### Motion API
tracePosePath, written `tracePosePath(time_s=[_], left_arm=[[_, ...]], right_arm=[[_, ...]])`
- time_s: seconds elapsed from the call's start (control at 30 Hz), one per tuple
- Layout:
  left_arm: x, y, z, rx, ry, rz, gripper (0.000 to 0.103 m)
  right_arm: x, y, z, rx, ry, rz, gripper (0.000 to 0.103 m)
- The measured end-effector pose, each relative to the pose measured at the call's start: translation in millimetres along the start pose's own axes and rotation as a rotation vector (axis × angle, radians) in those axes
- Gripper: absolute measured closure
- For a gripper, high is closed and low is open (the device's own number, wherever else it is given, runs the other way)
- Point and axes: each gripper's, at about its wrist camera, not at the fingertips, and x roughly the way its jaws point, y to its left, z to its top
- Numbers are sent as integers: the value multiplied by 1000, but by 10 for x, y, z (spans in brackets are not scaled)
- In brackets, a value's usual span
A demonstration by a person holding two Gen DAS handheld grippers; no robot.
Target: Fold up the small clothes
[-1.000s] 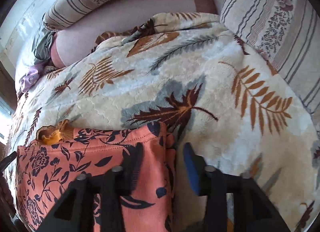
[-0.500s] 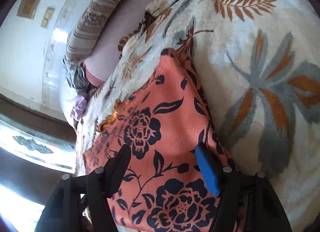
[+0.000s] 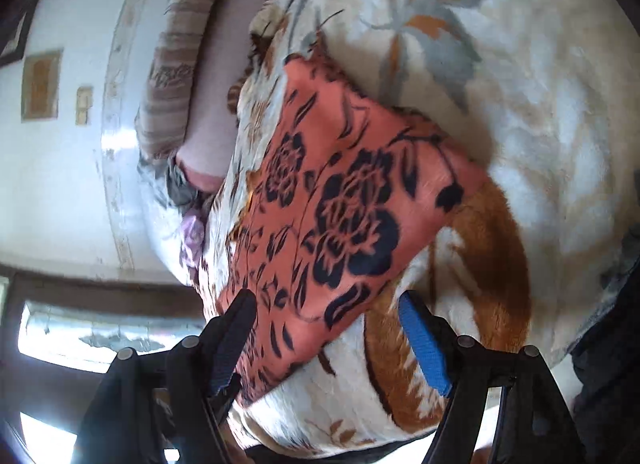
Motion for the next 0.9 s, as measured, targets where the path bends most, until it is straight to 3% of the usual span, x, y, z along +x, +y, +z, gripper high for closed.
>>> tracePosePath(time_s=[0.03, 0.07, 0.1, 0.2, 0.3, 0.37, 0.4, 0.43, 0.5, 0.53, 0.63, 0.7, 0.83, 0.9], left_arm=[[-36, -25, 28, -8, -11, -15, 44], [-54, -51, 58, -12, -18, -18, 44], [-62, -80, 86, -14, -19, -13, 44], [-63, -152, 150, -20, -31, -27, 44], [113, -261, 115, 27, 5, -1, 44], [449, -305, 24, 86, 117, 65, 44], [533, -314, -33, 109, 128, 92, 43], [499, -348, -68, 128, 83, 103, 43], [492, -406, -103, 155, 70, 130, 42], [496, -404, -109, 156, 69, 130, 42], [498, -357, -89, 135, 75, 105, 42], [501, -353, -87, 134, 74, 102, 40], [505, -360, -92, 133, 72, 95, 39], [500, -343, -86, 125, 76, 78, 38]], right_arm=[[15, -33, 62, 24, -31, 13, 32], [44, -34, 120, 30, -42, 32, 75], [100, 0, 167, 15, -18, 13, 96], [47, 253, 124, -128, -53, -96, 96], [59, 154, 73, -164, -68, -207, 87], [22, -101, 122, -69, -41, -142, 86], [-28, -76, 141, -74, -31, -155, 79], [-82, 6, 142, -123, -28, -192, 73], [-257, 145, 137, -210, -47, -253, 31], [-365, 192, 152, -235, -67, -253, 26], [-602, 349, 316, -284, -129, -276, 26], [-609, 506, 533, -340, -148, -242, 26], [68, 827, 1120, -427, -5, -179, 26], [460, 900, 1364, -457, 33, -228, 27]])
